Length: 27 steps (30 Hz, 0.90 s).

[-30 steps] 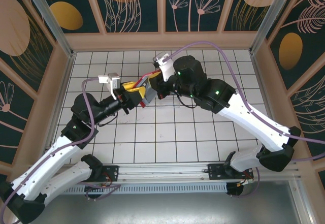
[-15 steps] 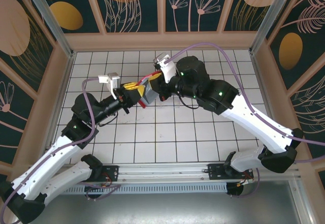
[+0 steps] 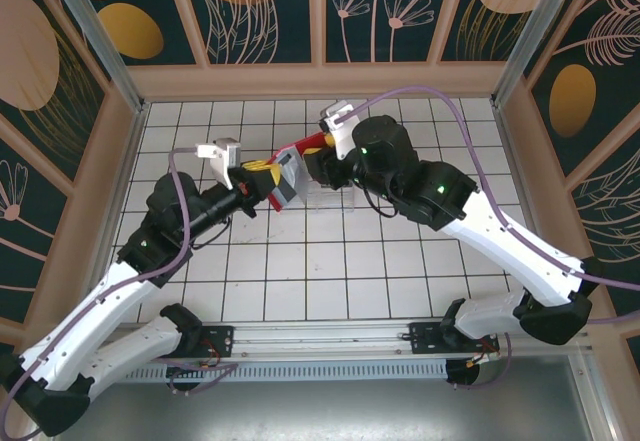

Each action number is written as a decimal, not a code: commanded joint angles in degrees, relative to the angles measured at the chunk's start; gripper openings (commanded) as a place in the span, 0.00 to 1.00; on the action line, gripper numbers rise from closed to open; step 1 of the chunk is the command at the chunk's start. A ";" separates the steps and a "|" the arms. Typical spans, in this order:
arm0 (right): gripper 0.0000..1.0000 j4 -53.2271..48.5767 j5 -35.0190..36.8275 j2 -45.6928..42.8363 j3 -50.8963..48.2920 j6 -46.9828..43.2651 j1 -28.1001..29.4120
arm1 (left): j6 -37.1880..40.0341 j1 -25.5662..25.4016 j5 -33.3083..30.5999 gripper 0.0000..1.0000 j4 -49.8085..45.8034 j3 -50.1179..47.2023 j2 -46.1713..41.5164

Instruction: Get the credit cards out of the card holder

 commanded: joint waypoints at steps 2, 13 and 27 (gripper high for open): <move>0.49 0.42 2.00 -1.68 -1.73 2.59 0.16 | 1.85 -0.38 -8.61 0.00 -12.31 7.87 3.76; 0.48 17.98 -46.64 -1.63 -12.93 6.71 0.08 | 0.03 -0.34 -11.80 0.00 -24.26 17.77 12.08; 0.49 12.97 -25.38 0.15 -13.30 11.24 -6.16 | 0.35 -0.34 -2.51 0.00 -17.26 14.56 7.52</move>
